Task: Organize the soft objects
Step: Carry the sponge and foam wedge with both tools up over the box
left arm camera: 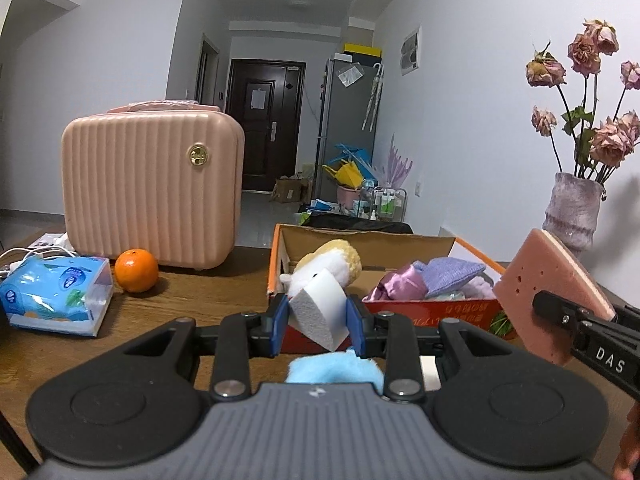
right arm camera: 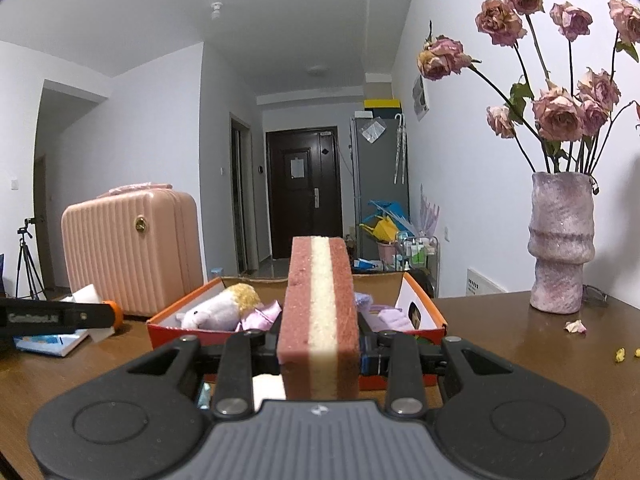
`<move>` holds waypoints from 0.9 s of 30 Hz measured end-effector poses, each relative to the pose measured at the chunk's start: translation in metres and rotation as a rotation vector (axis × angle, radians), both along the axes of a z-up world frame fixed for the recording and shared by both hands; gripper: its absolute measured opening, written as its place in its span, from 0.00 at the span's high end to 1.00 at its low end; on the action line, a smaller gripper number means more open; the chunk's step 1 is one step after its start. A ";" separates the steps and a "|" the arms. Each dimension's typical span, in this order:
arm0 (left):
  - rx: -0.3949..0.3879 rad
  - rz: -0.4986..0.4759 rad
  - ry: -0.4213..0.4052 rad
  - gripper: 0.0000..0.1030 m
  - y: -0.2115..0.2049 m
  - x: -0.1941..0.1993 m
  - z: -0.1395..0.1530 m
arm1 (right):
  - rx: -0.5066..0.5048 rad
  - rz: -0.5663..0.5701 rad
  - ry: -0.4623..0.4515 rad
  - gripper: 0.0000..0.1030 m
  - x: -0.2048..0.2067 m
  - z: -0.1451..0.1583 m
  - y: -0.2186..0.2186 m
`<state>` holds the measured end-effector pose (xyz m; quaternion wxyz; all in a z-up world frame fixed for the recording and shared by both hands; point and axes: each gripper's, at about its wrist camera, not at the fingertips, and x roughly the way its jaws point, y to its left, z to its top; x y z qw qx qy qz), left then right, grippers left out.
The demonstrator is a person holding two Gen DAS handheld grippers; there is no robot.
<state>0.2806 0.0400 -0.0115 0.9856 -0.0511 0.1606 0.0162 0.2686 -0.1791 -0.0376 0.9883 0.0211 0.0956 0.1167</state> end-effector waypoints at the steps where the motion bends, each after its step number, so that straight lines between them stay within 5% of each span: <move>1: -0.003 -0.001 -0.002 0.69 -0.001 0.002 0.001 | 0.002 0.001 -0.004 0.70 0.000 0.001 0.000; 27: -0.045 0.000 -0.039 0.69 -0.027 0.054 0.012 | 0.046 0.028 -0.051 0.70 0.044 0.011 0.013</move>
